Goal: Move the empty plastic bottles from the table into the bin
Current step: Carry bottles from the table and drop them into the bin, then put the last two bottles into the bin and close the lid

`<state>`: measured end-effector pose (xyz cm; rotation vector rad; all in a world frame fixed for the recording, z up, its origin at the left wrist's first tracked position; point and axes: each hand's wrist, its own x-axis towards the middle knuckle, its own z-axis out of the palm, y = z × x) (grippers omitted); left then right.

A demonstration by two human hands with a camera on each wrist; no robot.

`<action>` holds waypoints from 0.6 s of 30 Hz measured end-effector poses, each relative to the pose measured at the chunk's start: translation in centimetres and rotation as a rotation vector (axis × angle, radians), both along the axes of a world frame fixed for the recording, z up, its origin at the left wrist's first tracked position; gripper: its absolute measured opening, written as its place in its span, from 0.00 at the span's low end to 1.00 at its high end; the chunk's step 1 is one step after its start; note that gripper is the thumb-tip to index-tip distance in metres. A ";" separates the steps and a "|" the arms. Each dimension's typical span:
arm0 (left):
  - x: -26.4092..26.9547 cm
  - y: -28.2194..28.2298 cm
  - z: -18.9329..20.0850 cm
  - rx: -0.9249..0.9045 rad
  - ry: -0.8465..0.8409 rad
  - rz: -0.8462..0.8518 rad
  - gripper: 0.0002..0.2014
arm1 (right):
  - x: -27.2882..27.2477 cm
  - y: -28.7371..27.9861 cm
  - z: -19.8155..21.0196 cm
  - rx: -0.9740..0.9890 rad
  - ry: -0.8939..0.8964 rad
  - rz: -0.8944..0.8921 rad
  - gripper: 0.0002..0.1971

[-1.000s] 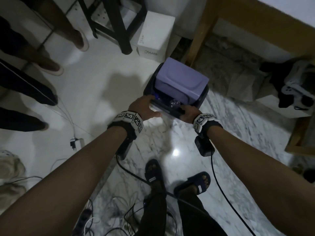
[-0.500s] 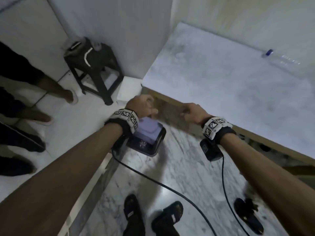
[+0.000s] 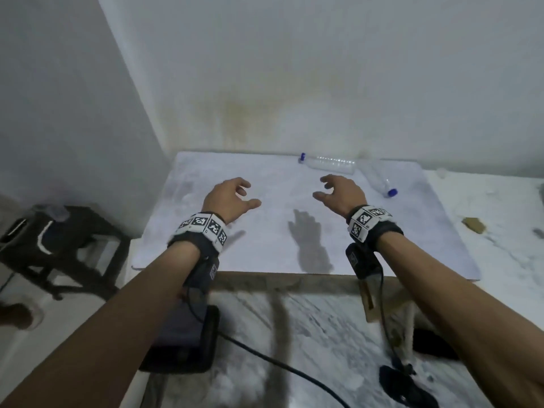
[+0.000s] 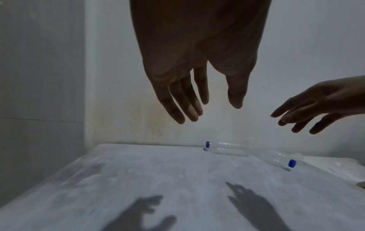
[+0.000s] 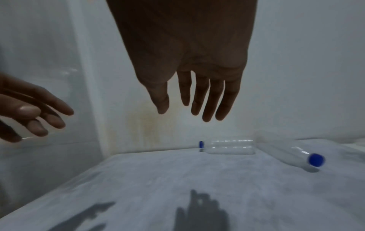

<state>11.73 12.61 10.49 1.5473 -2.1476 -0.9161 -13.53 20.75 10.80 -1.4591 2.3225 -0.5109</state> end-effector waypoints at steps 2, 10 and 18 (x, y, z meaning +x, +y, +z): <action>-3.3 -1.1 0.3 -0.003 0.011 -0.020 0.21 | -3.4 0.3 0.1 -0.040 0.015 -0.099 0.26; -15.1 -8.0 -3.1 0.089 0.088 -0.140 0.22 | -14.4 0.4 -4.1 -0.133 -0.066 -0.486 0.28; -23.6 -18.7 -10.8 0.382 0.383 0.060 0.26 | -23.2 -3.9 -13.0 -0.256 -0.556 -0.988 0.38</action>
